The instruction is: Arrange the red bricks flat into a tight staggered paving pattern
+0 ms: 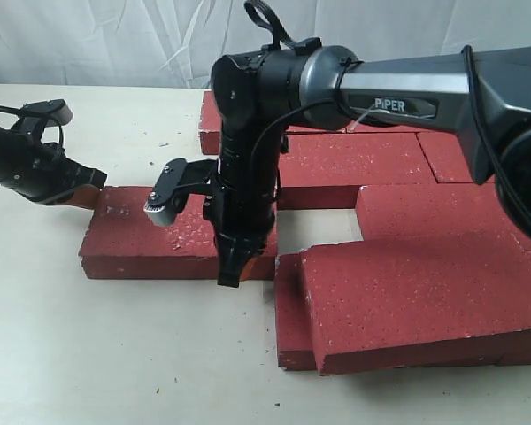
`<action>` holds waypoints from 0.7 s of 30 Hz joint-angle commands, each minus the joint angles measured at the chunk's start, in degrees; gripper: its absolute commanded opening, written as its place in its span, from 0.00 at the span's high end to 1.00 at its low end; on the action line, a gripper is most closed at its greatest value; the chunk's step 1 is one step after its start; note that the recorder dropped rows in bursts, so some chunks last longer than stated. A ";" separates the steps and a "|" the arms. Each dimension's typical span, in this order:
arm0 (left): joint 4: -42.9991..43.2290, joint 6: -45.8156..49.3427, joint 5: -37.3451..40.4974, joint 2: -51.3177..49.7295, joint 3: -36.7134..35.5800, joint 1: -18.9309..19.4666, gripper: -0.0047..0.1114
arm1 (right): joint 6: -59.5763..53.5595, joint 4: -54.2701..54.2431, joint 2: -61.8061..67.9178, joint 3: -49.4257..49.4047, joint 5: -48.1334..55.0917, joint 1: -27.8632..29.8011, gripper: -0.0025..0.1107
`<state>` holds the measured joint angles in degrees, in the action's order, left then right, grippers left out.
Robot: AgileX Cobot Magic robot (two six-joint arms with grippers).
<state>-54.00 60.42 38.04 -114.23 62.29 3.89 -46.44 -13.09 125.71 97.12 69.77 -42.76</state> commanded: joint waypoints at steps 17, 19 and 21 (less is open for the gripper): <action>-1.97 2.41 3.36 -0.36 -0.18 -0.58 0.96 | 2.80 -1.55 -1.98 -0.14 0.19 -0.33 0.99; -2.59 2.69 3.68 -0.36 -0.18 -0.58 0.96 | 2.80 -0.63 -3.42 -0.14 0.19 -0.33 0.99; -3.00 2.69 3.93 -0.36 -0.18 -0.58 0.96 | 3.07 1.11 -4.68 -0.14 0.19 0.14 0.99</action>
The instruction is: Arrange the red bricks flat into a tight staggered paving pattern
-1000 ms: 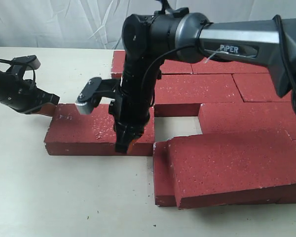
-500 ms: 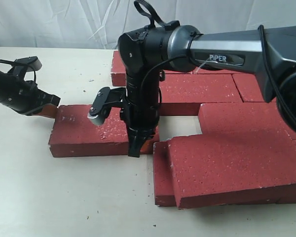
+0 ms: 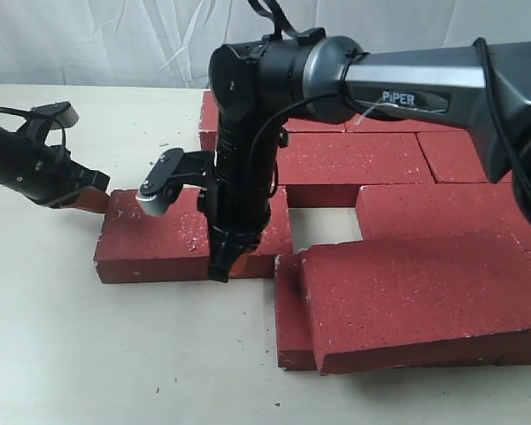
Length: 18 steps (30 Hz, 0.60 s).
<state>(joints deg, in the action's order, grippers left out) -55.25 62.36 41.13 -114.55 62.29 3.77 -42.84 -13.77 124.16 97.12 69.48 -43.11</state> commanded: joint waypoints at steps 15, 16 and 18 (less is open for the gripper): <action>-2.27 0.76 -2.06 -0.04 -0.18 -4.53 0.96 | 14.87 6.70 -11.49 -4.33 -7.67 15.31 0.99; -2.79 0.76 -2.51 -0.04 -0.18 -4.97 0.96 | 14.87 6.70 -12.28 -5.84 -8.67 16.02 0.99; -3.29 0.76 -2.98 -0.04 -0.18 -5.68 0.96 | 14.87 6.70 -13.93 -8.93 -11.28 17.30 0.99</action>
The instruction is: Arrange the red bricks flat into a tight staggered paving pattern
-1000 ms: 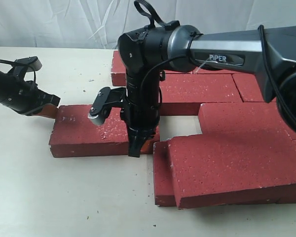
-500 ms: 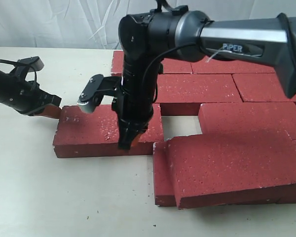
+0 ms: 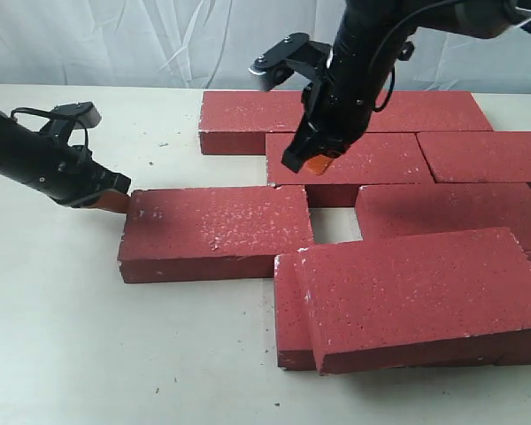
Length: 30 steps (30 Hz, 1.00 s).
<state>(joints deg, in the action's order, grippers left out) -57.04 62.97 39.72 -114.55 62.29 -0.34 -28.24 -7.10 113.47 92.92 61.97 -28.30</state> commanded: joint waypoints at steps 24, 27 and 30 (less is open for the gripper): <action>-2.48 0.47 -8.66 -0.04 0.04 -9.56 0.96 | 0.39 -0.02 -15.53 -32.03 -30.54 17.41 0.99; -2.72 0.47 -10.41 -0.04 0.04 -10.70 0.96 | 0.39 0.15 -15.53 -32.03 -30.54 17.59 0.99; -3.56 0.47 -11.22 -0.04 0.04 -11.93 0.96 | 0.39 0.01 -15.53 -32.03 -30.44 17.59 0.99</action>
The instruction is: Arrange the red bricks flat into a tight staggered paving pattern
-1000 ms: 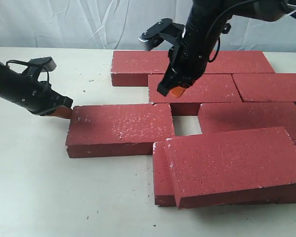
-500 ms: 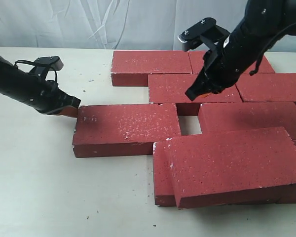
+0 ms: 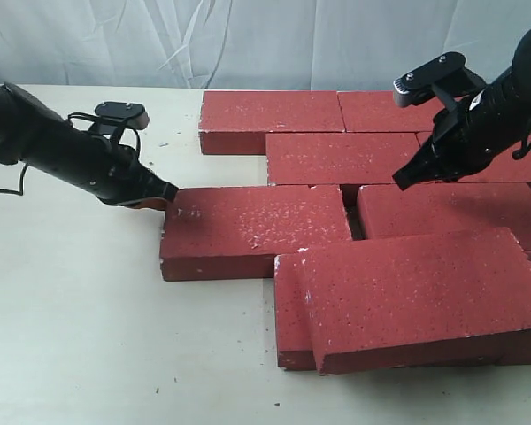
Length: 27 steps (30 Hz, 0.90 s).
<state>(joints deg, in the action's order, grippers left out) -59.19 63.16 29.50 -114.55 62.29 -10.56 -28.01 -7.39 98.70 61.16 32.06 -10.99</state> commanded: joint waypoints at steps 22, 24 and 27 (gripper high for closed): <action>2.28 -0.41 -6.01 -0.07 0.65 -7.14 0.96 | 0.16 0.30 -0.77 -0.27 -1.00 0.27 0.99; 2.41 -0.55 -6.37 -0.07 0.65 -6.27 0.96 | 0.16 0.30 -0.77 -0.27 -1.00 0.27 0.99; 2.41 -0.66 -6.38 -0.07 0.65 -4.74 0.96 | 0.16 0.30 -0.77 -0.27 -1.00 0.27 0.99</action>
<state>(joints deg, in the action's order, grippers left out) -57.06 63.00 22.49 -114.55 62.72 -16.63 -28.01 -7.39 98.49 61.16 31.57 -10.99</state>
